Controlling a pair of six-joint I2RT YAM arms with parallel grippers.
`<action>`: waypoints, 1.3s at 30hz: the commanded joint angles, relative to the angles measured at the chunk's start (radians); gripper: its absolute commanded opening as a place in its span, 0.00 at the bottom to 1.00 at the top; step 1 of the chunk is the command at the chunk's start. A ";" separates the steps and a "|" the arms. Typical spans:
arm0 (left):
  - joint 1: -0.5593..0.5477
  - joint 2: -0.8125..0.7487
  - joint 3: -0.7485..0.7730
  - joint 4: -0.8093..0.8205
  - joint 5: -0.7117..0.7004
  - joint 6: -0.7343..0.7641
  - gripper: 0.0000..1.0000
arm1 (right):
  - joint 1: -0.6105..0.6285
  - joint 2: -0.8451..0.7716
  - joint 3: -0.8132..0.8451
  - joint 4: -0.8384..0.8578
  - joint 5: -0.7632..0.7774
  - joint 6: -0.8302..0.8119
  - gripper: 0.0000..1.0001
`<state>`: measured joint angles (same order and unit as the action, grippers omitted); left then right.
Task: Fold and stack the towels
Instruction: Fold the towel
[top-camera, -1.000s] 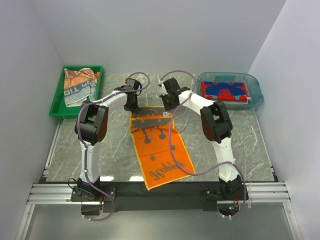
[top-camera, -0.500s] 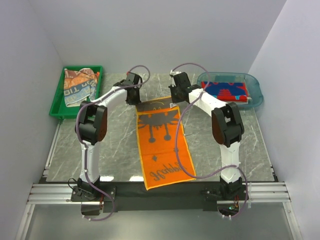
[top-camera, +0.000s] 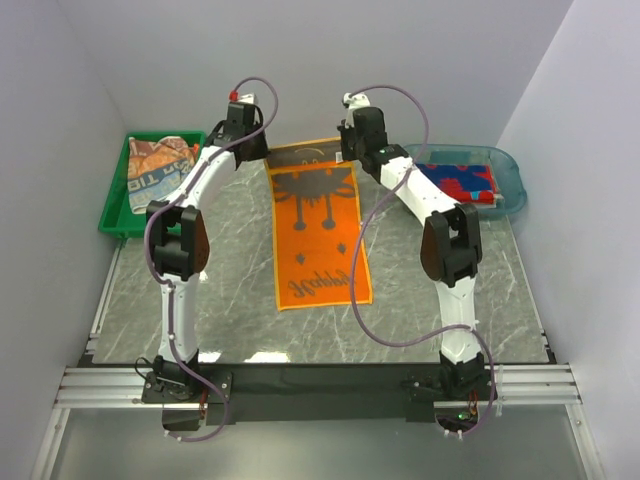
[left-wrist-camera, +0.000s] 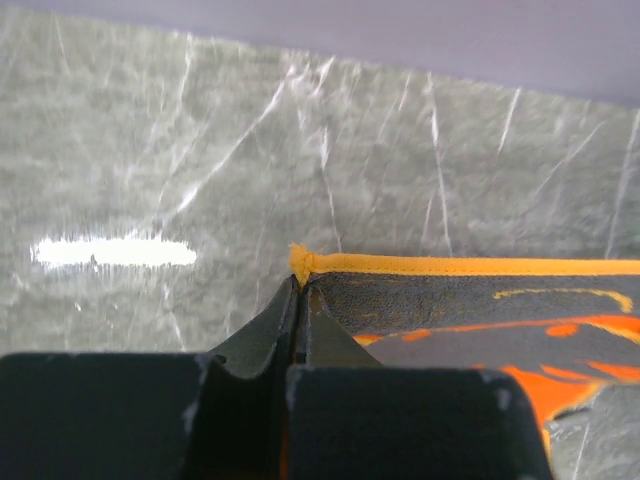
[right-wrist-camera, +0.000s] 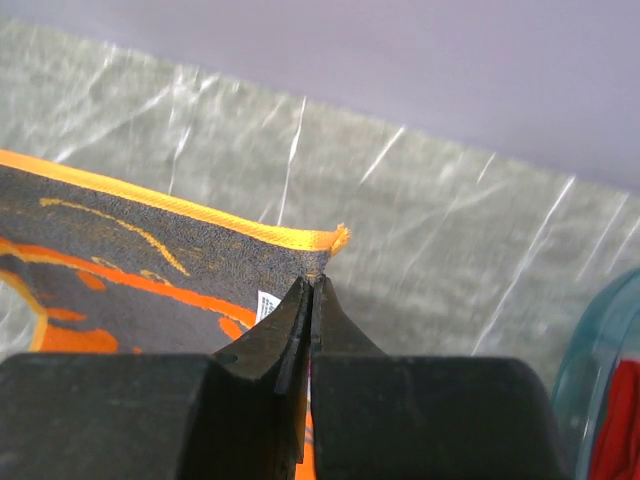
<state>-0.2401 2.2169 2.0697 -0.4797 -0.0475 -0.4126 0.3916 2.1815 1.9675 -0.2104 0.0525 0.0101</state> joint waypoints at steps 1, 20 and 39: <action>0.030 -0.009 0.037 0.018 -0.025 0.040 0.01 | -0.039 0.032 0.063 0.062 0.092 -0.061 0.00; 0.021 -0.508 -0.603 0.182 0.185 -0.054 0.01 | -0.028 -0.382 -0.498 0.148 0.015 -0.029 0.00; -0.122 -0.806 -1.189 0.221 0.196 -0.258 0.01 | 0.030 -0.696 -1.018 0.120 -0.022 0.179 0.00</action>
<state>-0.3500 1.4544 0.9123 -0.2264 0.2310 -0.6540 0.4389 1.5478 0.9848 -0.1051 -0.0708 0.1589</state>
